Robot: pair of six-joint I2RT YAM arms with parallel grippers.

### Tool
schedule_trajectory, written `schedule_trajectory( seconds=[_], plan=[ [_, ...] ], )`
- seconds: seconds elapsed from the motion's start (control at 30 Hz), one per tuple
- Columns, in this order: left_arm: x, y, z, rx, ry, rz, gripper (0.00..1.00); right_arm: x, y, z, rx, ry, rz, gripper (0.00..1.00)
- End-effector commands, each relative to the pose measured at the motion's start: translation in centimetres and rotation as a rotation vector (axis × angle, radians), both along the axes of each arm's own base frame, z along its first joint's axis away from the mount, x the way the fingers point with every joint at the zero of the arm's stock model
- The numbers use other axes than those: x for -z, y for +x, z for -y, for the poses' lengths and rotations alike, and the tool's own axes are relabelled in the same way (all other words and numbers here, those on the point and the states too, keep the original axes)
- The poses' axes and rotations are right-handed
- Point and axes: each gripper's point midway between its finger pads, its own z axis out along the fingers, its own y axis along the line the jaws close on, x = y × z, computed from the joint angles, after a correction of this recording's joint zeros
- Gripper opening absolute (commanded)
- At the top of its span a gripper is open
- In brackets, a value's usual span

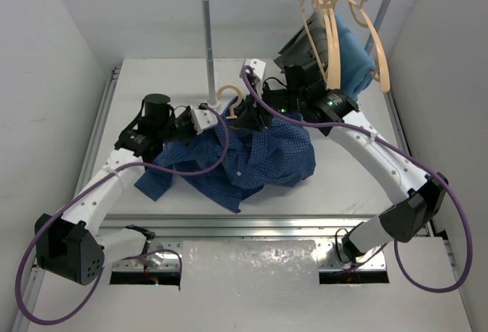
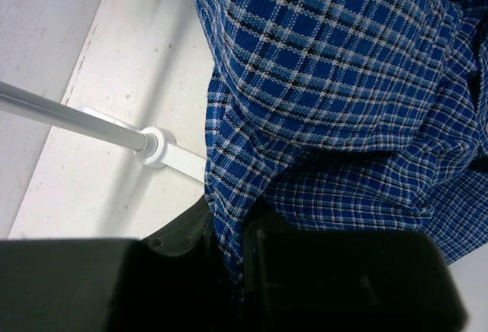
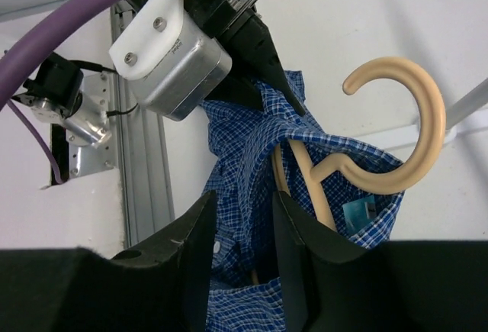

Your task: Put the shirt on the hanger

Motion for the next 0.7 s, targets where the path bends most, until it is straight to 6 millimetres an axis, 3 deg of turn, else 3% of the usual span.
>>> schedule_trajectory(
  seconds=[0.0, 0.2, 0.4, 0.53, 0.67],
  plan=[
    [-4.4, 0.1, 0.8, 0.037, -0.05, 0.118, 0.0, -1.4, -0.4, 0.1, -0.001, 0.037, 0.035, 0.37],
    [-4.4, -0.3, 0.9, 0.054, -0.044, 0.106, 0.0, 1.5, 3.2, 1.7, 0.122, -0.092, -0.018, 0.49],
    [-4.6, -1.1, 1.2, 0.093, -0.044, 0.117, 0.0, 2.8, 5.0, 2.2, 0.162, -0.153, 0.009, 0.56],
    [-4.8, -1.1, 1.2, 0.099, -0.047, 0.132, 0.0, 3.8, 4.6, 2.3, 0.121, -0.186, 0.009, 0.58],
    [-5.1, -0.5, 1.2, 0.078, -0.062, 0.142, 0.0, 4.2, 1.7, 1.2, -0.039, -0.12, -0.019, 0.53]
  ],
)
